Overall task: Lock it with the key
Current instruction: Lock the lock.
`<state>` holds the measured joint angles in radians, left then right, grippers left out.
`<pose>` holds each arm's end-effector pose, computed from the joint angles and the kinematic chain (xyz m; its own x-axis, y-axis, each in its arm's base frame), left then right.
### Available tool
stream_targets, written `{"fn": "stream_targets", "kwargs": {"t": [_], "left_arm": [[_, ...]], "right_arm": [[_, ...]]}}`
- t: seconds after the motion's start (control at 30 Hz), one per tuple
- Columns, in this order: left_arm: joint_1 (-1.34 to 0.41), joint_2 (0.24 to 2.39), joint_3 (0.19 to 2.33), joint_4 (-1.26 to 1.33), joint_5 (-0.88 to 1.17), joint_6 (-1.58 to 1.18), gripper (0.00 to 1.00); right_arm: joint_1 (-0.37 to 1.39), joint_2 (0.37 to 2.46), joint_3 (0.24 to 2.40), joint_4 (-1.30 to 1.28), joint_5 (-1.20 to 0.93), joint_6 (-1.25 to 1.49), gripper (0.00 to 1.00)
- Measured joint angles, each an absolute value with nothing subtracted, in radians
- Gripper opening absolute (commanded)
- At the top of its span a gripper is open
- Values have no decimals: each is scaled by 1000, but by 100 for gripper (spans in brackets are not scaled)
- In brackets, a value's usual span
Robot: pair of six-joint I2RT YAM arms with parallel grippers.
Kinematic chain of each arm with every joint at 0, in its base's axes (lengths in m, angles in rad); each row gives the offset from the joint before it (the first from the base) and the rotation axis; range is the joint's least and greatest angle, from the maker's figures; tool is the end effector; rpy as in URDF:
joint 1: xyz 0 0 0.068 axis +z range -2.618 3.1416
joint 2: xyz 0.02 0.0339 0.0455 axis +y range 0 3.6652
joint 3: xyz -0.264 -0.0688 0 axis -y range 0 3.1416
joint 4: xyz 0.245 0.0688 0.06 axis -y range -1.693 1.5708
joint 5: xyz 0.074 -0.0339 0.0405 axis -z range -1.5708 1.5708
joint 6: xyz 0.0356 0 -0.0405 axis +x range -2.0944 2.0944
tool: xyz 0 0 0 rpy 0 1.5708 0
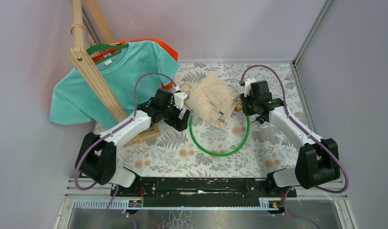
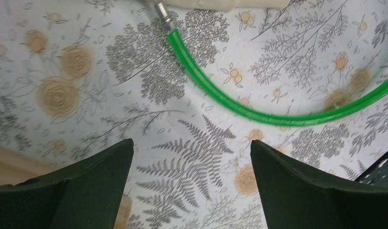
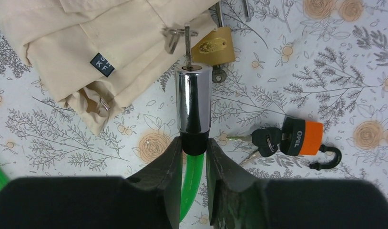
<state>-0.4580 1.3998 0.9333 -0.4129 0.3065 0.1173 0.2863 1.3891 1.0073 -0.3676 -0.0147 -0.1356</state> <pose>0.2551 -0.1377 0.2339 -0.6167 0.4284 -0.6604 0.6709 0.7249 -0.1562 0.2898 0.0859 0.2629 -0.6079 -0.3199 -0.7267 -0.3784 0.9214 -0.0890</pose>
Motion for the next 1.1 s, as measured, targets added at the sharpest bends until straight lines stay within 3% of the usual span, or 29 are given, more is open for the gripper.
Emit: {"fn": "stream_targets", "kwargs": {"t": [0.17,0.77,0.93,1.1], "left_arm": [[-484,1552,985,-388,322,18,97],[-537,1764,1011,-218,215,-79,69],[-538,1776,1011,-191,197,-96,58],[-538,1776,980,-123,203,-114,40]], "right_arm": [[286,1389,955,-315,-16,-99,0],[280,1389,935,-247,-49,-84,0],[272,1390,931,-241,-56,-84,0],[264,1390,925,-236,-80,-85,0]]}}
